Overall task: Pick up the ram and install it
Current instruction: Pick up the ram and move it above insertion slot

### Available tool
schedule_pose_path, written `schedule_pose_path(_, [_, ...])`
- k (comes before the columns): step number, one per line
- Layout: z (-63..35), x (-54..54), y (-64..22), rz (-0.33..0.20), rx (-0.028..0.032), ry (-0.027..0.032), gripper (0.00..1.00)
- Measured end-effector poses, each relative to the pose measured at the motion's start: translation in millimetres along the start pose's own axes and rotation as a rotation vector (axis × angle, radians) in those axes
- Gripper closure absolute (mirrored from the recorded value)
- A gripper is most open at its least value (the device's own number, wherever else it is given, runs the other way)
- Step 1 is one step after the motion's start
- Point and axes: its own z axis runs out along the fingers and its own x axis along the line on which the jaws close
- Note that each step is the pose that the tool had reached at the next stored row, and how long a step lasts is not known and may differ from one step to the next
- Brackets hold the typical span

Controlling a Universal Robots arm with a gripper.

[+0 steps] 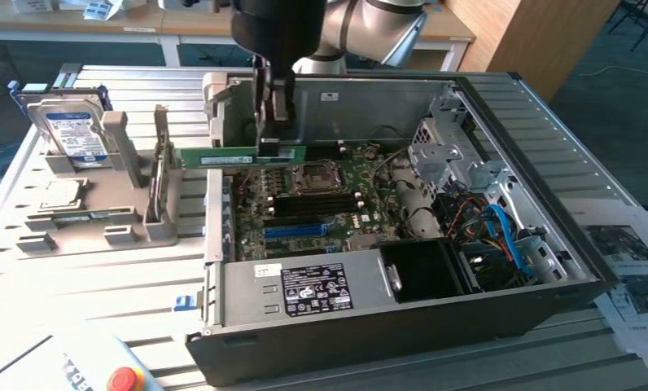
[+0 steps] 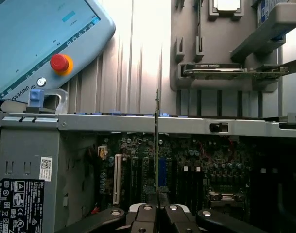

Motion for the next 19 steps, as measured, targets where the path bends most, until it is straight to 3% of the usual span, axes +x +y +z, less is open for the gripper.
schedule_pose_path(19, [-3.6,7.7,-57.6,0.000,-0.0071,-0.0001,0.88])
